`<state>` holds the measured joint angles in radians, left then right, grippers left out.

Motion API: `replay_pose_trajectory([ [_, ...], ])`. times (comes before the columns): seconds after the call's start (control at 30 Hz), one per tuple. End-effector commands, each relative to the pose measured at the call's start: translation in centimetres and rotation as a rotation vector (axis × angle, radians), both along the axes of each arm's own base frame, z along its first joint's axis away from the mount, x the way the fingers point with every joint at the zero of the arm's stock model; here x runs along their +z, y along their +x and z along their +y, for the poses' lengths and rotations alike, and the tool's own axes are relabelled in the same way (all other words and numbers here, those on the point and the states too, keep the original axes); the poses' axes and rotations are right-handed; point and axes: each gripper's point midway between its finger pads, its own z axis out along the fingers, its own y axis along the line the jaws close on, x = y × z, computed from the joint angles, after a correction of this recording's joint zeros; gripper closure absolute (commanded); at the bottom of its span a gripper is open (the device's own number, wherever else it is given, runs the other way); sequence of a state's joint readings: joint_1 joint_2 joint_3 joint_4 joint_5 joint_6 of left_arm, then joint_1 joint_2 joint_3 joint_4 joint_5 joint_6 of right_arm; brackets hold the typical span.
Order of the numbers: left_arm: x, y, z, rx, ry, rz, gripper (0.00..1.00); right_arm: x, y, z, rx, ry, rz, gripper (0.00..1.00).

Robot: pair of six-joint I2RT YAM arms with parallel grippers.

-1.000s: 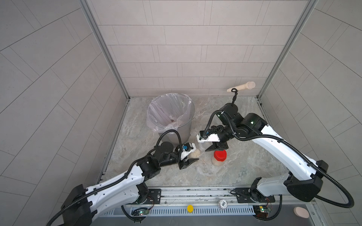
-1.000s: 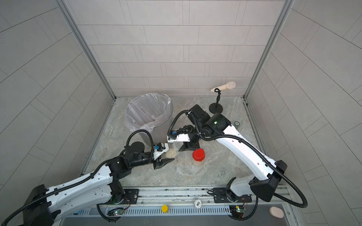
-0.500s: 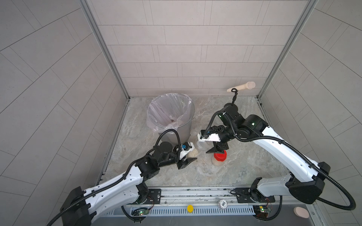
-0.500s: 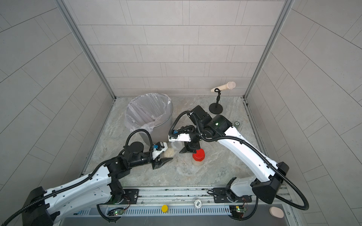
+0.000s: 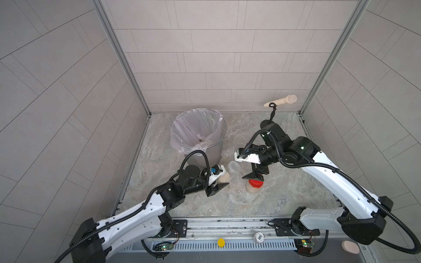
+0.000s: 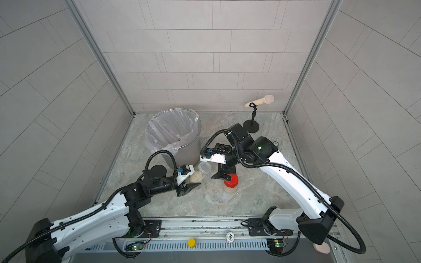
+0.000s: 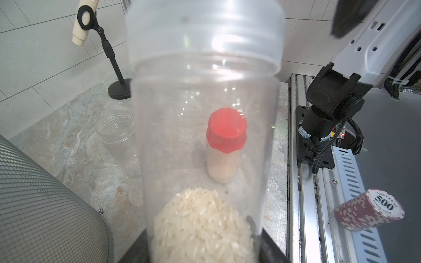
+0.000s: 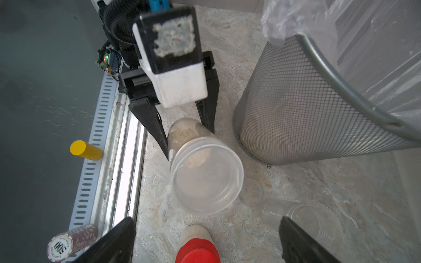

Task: Empty moldy rice from jars
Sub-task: Unscrew the lid from the jar.

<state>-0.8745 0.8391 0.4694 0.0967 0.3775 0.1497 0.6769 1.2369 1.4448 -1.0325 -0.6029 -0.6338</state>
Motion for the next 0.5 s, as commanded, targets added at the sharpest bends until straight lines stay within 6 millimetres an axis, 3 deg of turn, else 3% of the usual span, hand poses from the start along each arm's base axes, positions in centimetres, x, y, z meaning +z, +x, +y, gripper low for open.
replay_pose_trajectory([
  [0.0, 1.9, 0.4, -0.3, -0.001, -0.049, -0.051, 0.87, 2.0, -0.9, 0.7, -0.063, 0.123, 0.09, 0.0],
  [0.1, 2.0, 0.6, -0.2, 0.01, -0.05, -0.06, 0.86, 3.1, -1.0, 1.4, -0.164, 0.207, 0.232, 0.0],
  [0.27, 1.9, 0.7, -0.1, 0.015, -0.04, -0.069, 0.86, 3.8, 0.7, 1.7, -0.489, 0.318, 0.489, 0.05],
  [0.4, 1.7, 0.7, 0.0, 0.018, -0.033, -0.071, 0.85, 2.7, 2.9, 0.3, -0.87, 0.365, 0.696, 0.12],
  [0.47, 1.6, 0.8, 0.0, 0.021, -0.035, -0.076, 0.84, 2.3, 3.1, 0.1, -0.961, 0.378, 0.765, 0.13],
])
